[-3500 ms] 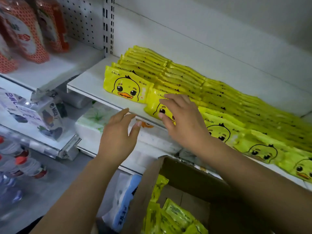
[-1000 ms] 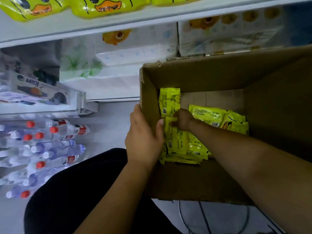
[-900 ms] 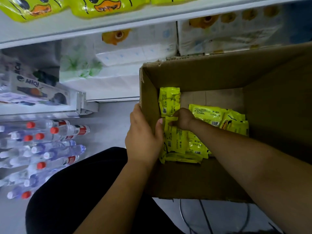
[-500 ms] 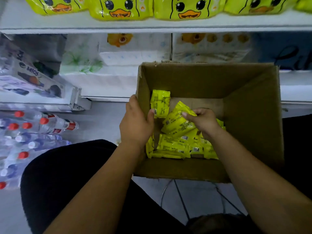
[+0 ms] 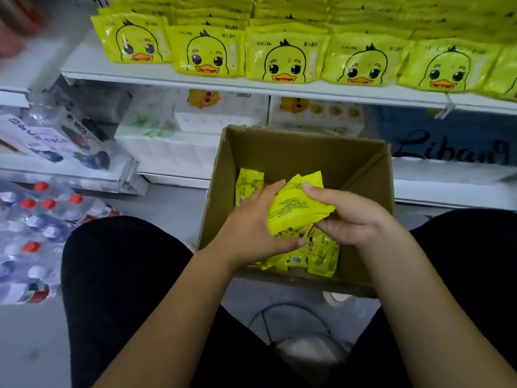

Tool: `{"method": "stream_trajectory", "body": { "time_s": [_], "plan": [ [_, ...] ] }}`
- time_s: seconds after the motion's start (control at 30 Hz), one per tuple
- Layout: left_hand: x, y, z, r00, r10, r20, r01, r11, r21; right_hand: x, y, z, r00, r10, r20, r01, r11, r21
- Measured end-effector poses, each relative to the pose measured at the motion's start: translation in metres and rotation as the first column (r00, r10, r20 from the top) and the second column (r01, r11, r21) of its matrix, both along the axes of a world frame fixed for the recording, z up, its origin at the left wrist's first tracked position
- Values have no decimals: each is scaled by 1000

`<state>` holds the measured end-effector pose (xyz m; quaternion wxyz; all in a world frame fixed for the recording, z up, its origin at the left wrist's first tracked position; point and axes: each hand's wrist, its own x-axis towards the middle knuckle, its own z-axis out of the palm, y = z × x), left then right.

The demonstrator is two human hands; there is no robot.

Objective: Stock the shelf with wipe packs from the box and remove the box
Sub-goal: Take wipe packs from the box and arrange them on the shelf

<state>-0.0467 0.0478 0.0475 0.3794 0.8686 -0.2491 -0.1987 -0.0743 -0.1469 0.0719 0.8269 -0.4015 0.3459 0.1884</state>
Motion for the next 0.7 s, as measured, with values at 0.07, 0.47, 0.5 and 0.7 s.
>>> {"method": "stream_trajectory", "body": {
  "time_s": [0.07, 0.47, 0.5, 0.7],
  "plan": [
    [-14, -6, 5, 987, 86, -138, -102, 989, -107, -7, 2, 5, 999, -38, -1, 38, 999, 13],
    [-44, -7, 46, 437, -105, -893, -599, 706, -377, -40, -10, 27, 899, 299, 320, -57, 804, -592],
    [-44, -8, 45, 442, -114, -890, -593, 707, -386, -41, -9, 25, 901, 278, 333, -33, 809, -587],
    [-52, -8, 40, 415, -135, -900, -711, 569, -413, -41, -21, 13, 928, 14, 371, 207, 811, -548]
  ]
}}
